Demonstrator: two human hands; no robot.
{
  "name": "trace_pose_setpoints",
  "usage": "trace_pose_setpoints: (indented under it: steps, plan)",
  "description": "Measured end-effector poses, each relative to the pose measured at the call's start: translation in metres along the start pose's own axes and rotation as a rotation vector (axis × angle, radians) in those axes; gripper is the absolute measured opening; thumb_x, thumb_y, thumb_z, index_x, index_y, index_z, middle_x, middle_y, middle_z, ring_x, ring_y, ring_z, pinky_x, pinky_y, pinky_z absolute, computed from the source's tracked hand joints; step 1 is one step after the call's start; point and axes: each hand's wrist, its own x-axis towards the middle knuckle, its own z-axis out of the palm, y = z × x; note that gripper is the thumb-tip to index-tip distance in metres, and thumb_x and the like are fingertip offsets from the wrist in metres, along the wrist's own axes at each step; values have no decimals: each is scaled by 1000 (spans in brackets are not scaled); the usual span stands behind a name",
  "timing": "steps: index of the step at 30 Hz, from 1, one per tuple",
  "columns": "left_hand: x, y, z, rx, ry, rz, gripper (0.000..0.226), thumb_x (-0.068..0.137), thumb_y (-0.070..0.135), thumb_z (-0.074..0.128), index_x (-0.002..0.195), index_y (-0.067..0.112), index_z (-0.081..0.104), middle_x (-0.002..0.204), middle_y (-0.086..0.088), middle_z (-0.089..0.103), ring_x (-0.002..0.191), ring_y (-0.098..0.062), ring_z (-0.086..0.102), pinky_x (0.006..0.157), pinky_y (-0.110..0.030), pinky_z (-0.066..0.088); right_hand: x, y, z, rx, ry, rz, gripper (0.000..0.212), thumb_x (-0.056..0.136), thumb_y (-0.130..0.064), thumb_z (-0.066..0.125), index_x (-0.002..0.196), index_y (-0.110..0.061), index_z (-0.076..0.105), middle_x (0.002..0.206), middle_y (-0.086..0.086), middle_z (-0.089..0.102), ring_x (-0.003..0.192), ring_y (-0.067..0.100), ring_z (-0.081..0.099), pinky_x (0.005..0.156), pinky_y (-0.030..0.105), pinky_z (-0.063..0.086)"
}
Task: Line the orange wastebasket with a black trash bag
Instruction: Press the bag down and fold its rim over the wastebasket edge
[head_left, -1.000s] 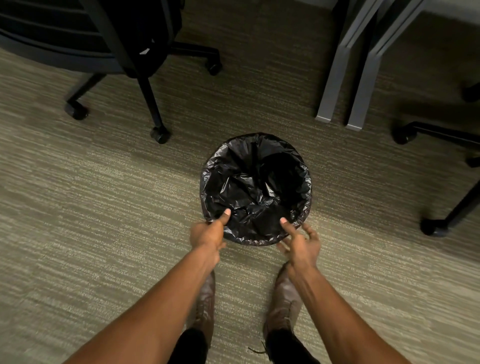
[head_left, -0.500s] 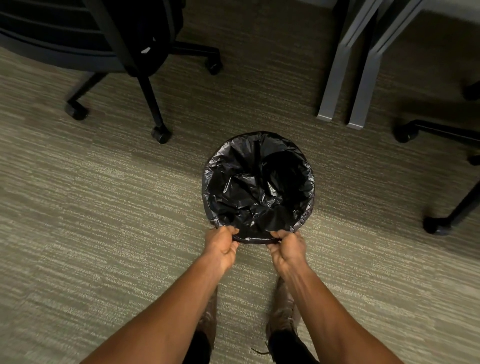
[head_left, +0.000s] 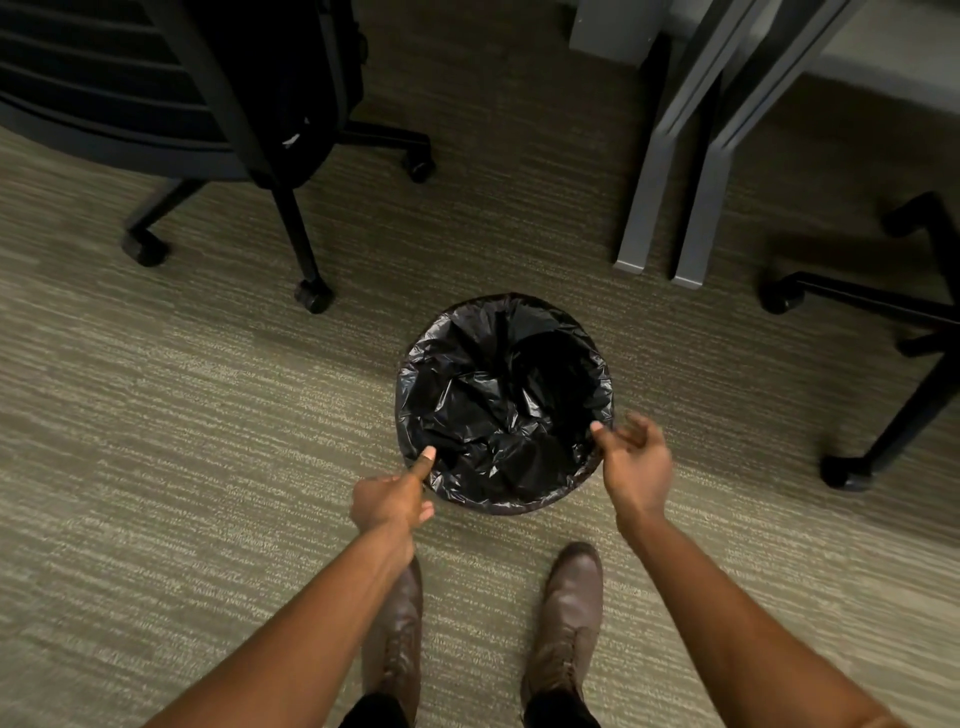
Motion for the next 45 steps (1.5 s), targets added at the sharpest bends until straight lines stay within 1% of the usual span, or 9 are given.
trace_pose_setpoints:
  steps: [3,6,10,16,20,26,33,41,45]
  plan:
    - [-9,-16,9,-59,-108,-70,50,79,35,94,102,-4,71,102,-22,79,81,-31,79,56,-25,63,31,-27,-1,-269,-71,-111,59,93,-29,82,144,-12,58,125,3,72,115,24,70,104,45,58]
    - [-17,-30,21,-134,-172,-97,32,83,18,91,87,3,63,104,-18,74,97,-32,78,94,-41,67,56,-47,3,-437,-203,-125,65,93,-29,83,151,-15,56,129,9,74,115,28,73,103,47,60]
    - [-18,-32,29,-249,-169,-133,21,92,1,81,108,4,68,120,-21,74,106,-32,77,102,-39,63,72,-55,10,-461,-321,-67,69,94,-11,79,156,-14,49,149,13,64,128,31,67,108,45,58]
    - [-9,-29,29,-210,-188,-73,83,94,-5,77,166,6,38,131,-15,70,106,-28,74,122,-50,49,78,-51,13,-331,-439,17,65,96,10,65,155,-11,49,142,9,68,117,23,67,93,30,58]
    - [-8,-34,30,-127,-177,20,80,95,-4,76,165,8,39,120,-20,72,96,-22,74,98,-38,63,81,-52,10,-296,-472,23,67,97,15,60,157,-10,46,147,9,64,127,26,65,102,36,57]
    - [-14,-14,30,22,-121,152,48,98,-3,73,144,1,56,86,-11,64,72,-21,63,44,-8,49,79,-46,4,-234,-425,18,68,96,18,57,157,-10,46,152,9,60,136,29,60,110,41,53]
    - [-11,77,32,211,-151,416,23,102,6,71,122,18,68,107,-8,80,83,-15,76,64,-25,65,80,-58,-3,8,-317,8,55,95,19,60,142,-8,53,131,6,71,119,23,70,84,21,62]
    - [9,181,83,439,-142,677,35,97,15,81,129,15,68,105,-3,80,78,-11,68,56,-12,48,113,-99,0,-8,-137,-77,43,95,4,68,134,-12,63,114,5,75,111,30,73,97,43,61]
    - [22,217,113,463,-142,714,28,93,20,85,117,12,74,113,-3,78,100,-22,77,81,-32,65,137,-111,-4,56,-122,-72,46,95,2,67,135,-20,60,126,5,73,118,34,71,100,58,61]
